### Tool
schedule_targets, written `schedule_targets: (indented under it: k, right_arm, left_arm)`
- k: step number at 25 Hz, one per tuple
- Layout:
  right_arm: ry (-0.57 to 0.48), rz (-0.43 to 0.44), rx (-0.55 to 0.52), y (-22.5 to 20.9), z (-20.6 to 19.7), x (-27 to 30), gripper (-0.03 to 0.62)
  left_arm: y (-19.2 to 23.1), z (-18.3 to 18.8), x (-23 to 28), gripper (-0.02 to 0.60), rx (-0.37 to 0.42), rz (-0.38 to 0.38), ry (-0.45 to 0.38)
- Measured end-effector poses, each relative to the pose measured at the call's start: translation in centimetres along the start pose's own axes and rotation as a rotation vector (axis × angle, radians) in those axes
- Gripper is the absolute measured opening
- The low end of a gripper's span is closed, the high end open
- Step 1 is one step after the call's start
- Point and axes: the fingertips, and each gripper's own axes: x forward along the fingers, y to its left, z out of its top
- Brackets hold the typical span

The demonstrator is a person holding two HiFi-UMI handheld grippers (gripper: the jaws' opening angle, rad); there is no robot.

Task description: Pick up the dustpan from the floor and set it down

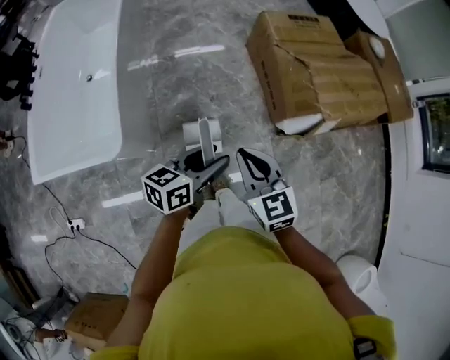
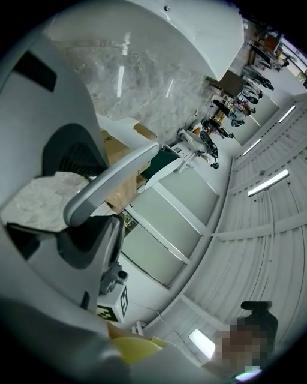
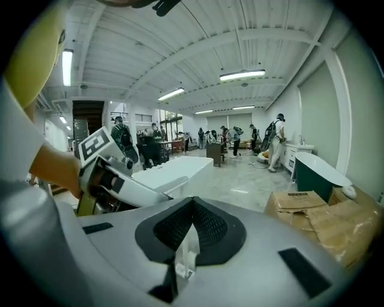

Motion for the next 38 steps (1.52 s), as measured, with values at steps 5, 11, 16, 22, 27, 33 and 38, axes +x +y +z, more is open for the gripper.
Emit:
schedule_targets:
  k: [5, 11, 16, 22, 27, 33, 38]
  right_arm:
    - [0.021, -0.002, 0.005, -0.4, -0.6, 0.1, 0.011]
    - [0.033, -0.001, -0.004, -0.2, -0.7, 0.3, 0.011]
    - [0.043, 0.007, -0.009, -0.3, -1.0, 0.4, 0.011]
    - [0.062, 0.014, -0.011, -0.4, -1.7, 0.2, 0.011]
    - [0.066, 0.008, -0.001, -0.5, -2.1, 0.1, 0.011]
    - [0.047, -0.003, 0.017, -0.1, -2.7, -0.2, 0.011]
    - [0.006, 0.000, 0.005, 0.8, -1.7, -0.1, 0.011]
  left_arm:
    - [2.5, -0.9, 1.7, 0.204, -0.012, 0.005, -0.007]
    - [4.8, -2.4, 3.0, 0.201, -0.017, 0.025, 0.018]
    - [6.0, -4.6, 3.6, 0.201, -0.020, 0.061, 0.069]
    - [6.2, -6.0, 4.1, 0.201, -0.021, 0.068, 0.096]
    - [6.3, -7.2, 3.7, 0.229, -0.069, 0.104, 0.102]
    - [6.9, -7.5, 0.8, 0.302, -0.128, 0.205, 0.042]
    - [5.8, -4.2, -4.1, 0.216, -0.048, 0.323, -0.140]
